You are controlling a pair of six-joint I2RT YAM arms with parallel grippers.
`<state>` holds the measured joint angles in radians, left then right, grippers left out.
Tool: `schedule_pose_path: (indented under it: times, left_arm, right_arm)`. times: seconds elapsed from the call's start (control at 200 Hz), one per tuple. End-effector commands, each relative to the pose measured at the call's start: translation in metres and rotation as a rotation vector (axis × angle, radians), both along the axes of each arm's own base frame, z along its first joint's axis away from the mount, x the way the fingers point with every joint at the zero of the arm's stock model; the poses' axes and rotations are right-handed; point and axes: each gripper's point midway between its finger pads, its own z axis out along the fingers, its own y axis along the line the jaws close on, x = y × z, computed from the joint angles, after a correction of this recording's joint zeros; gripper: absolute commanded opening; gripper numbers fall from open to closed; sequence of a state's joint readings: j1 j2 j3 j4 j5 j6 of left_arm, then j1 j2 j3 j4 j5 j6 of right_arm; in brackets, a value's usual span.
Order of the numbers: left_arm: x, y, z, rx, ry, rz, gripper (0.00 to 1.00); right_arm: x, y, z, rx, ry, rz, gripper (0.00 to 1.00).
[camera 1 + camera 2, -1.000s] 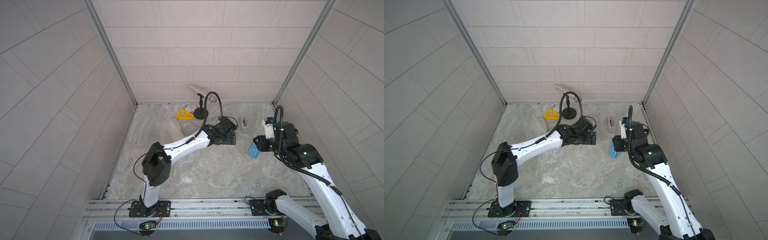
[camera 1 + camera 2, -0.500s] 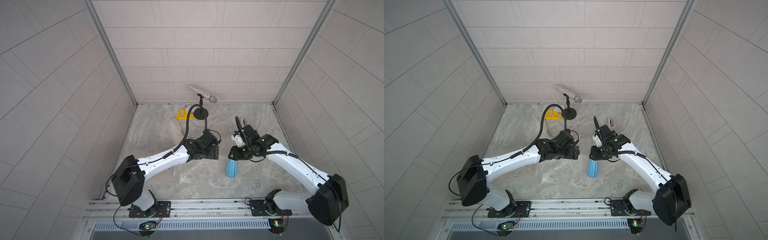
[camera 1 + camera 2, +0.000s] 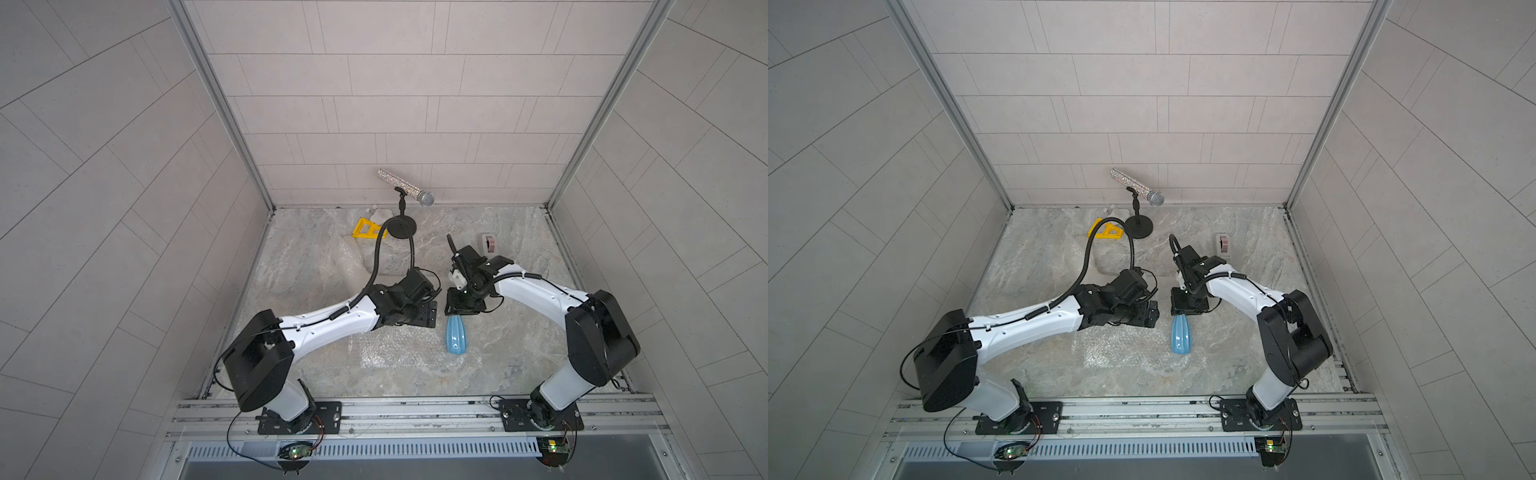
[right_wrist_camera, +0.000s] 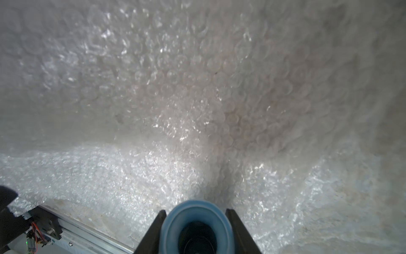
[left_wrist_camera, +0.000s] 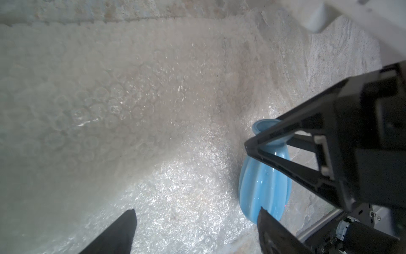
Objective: Wrap vases in bubble wrap
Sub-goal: Place the vase in bubble wrap.
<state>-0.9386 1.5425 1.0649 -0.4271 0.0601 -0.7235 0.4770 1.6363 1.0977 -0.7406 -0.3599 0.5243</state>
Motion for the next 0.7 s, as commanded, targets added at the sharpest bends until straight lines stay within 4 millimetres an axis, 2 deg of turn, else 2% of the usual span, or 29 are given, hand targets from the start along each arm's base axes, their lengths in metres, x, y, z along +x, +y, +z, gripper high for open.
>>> schedule_pose_path:
  times: [0.0, 0.085, 0.195, 0.325, 0.41, 0.49, 0.606, 0.696]
  left_arm:
    - [-0.008, -0.012, 0.012, -0.061, -0.008, -0.009, 0.90]
    - [-0.011, -0.021, 0.010, -0.077, 0.013, -0.022, 0.90]
    - [-0.014, -0.029, 0.008, -0.085, 0.026, -0.036, 0.90]
    - [-0.015, -0.037, 0.011, -0.105, 0.035, -0.048, 0.89]
    - [-0.015, -0.047, 0.009, -0.124, 0.055, -0.065, 0.88]
    - [-0.015, -0.059, 0.004, -0.131, 0.084, -0.086, 0.86]
    - [-0.009, -0.072, -0.003, -0.122, 0.091, -0.093, 0.83]
    - [-0.007, -0.082, -0.009, -0.122, 0.110, -0.110, 0.81]
  right_arm:
    - [0.013, -0.005, -0.010, -0.043, -0.030, -0.035, 0.36]
    - [0.020, -0.004, -0.005, -0.044, -0.058, -0.040, 0.48]
    - [0.021, -0.009, 0.008, -0.057, -0.089, -0.036, 0.70]
    - [0.014, -0.026, 0.033, -0.052, -0.119, -0.050, 0.78]
    - [0.005, -0.056, 0.037, -0.090, -0.136, -0.102, 0.79]
    - [-0.011, -0.082, 0.021, -0.155, -0.102, -0.130, 0.78]
    - [-0.027, -0.083, 0.001, -0.144, -0.060, -0.122, 0.68]
    - [-0.031, -0.084, -0.012, -0.139, -0.063, -0.135, 0.61]
